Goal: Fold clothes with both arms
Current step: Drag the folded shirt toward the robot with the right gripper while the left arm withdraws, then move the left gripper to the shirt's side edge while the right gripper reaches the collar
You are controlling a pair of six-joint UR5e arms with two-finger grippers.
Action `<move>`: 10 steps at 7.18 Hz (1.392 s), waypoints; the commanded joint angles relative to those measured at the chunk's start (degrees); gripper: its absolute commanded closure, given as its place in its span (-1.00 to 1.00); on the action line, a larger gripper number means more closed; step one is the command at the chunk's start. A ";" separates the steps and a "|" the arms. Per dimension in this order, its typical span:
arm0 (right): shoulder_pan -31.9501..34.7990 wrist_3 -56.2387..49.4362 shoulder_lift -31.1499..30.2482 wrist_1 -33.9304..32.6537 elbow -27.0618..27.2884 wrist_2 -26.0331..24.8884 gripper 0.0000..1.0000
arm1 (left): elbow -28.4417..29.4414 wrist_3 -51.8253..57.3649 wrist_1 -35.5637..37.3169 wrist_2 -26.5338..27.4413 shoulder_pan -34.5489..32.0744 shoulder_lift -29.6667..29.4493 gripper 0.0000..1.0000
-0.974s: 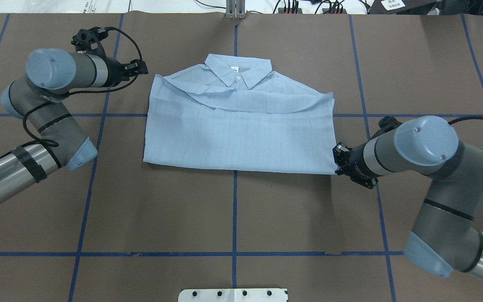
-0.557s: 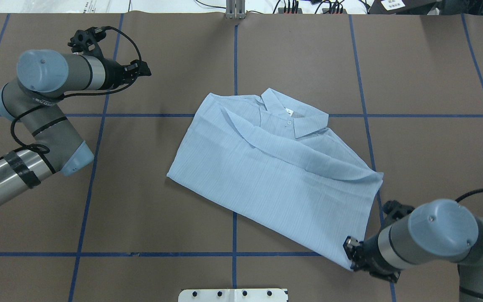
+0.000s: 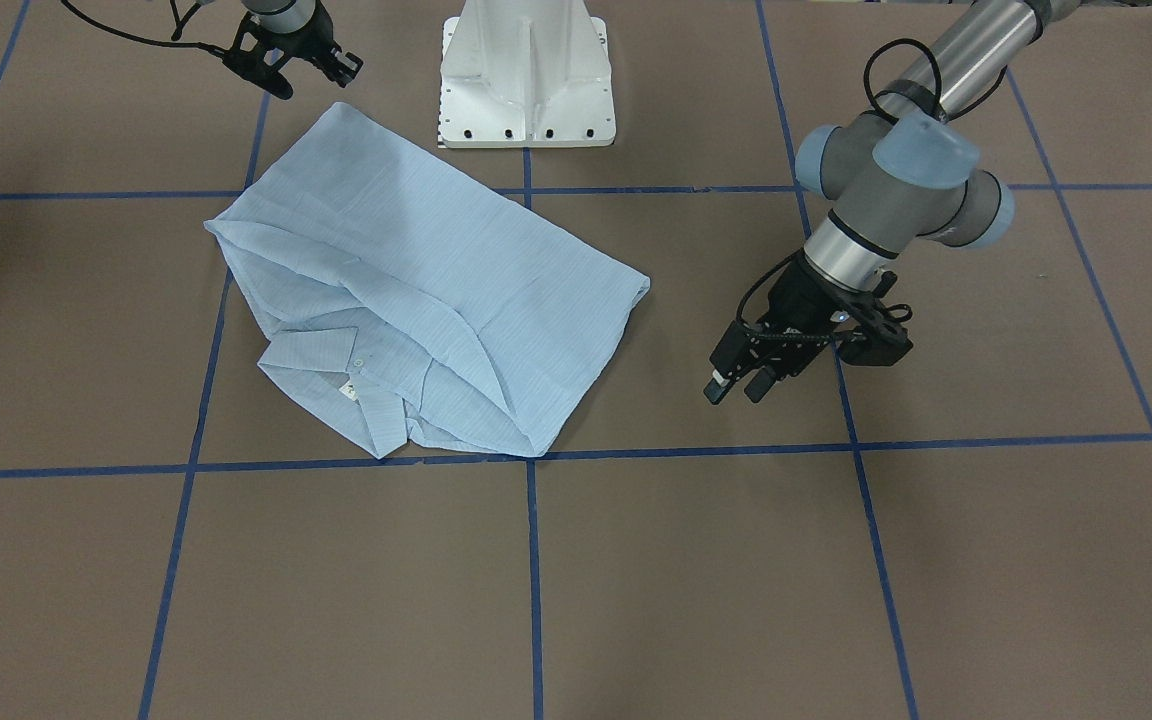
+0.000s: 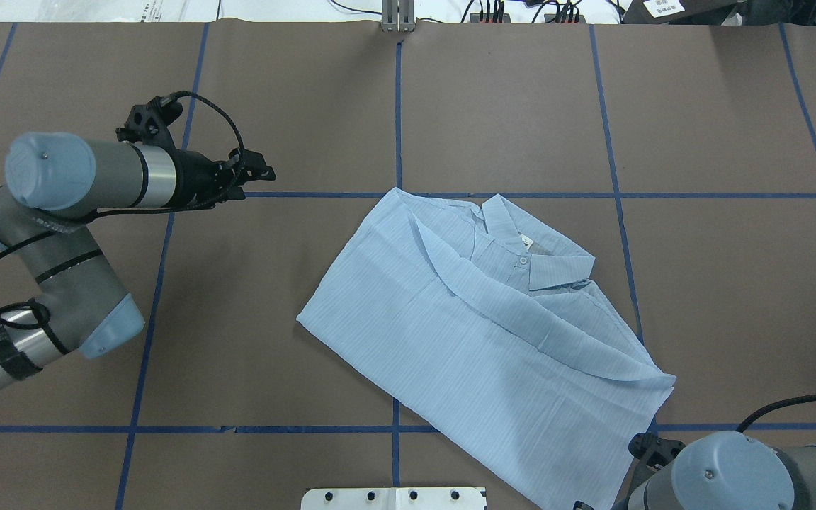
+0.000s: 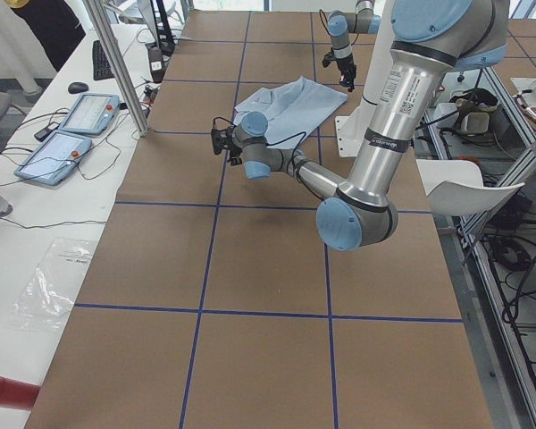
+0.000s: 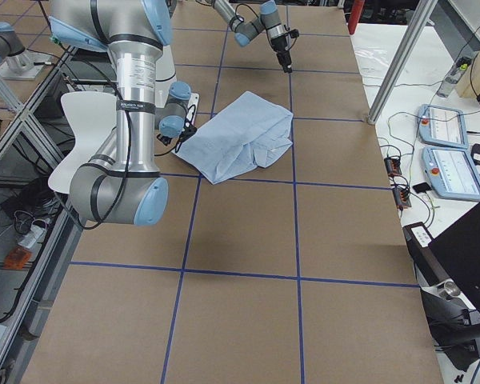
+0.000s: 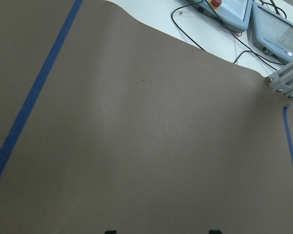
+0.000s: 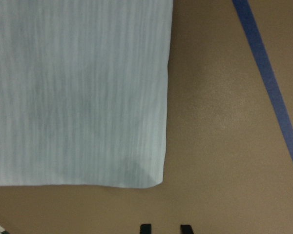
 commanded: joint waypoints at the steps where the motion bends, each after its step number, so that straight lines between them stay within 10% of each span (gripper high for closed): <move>1: 5.72 0.24 -0.04 0.00 0.74 -0.05 -1.00 | -8.40 -7.61 0.84 0.25 5.08 5.92 -0.57; 5: 32.72 -22.44 8.37 0.26 -11.26 0.47 -1.00 | -13.81 -15.12 13.49 10.59 18.43 5.17 -0.61; 10: 37.68 -32.63 13.85 0.62 -19.38 0.12 -1.00 | -11.01 -16.79 17.46 11.85 21.36 1.39 -0.58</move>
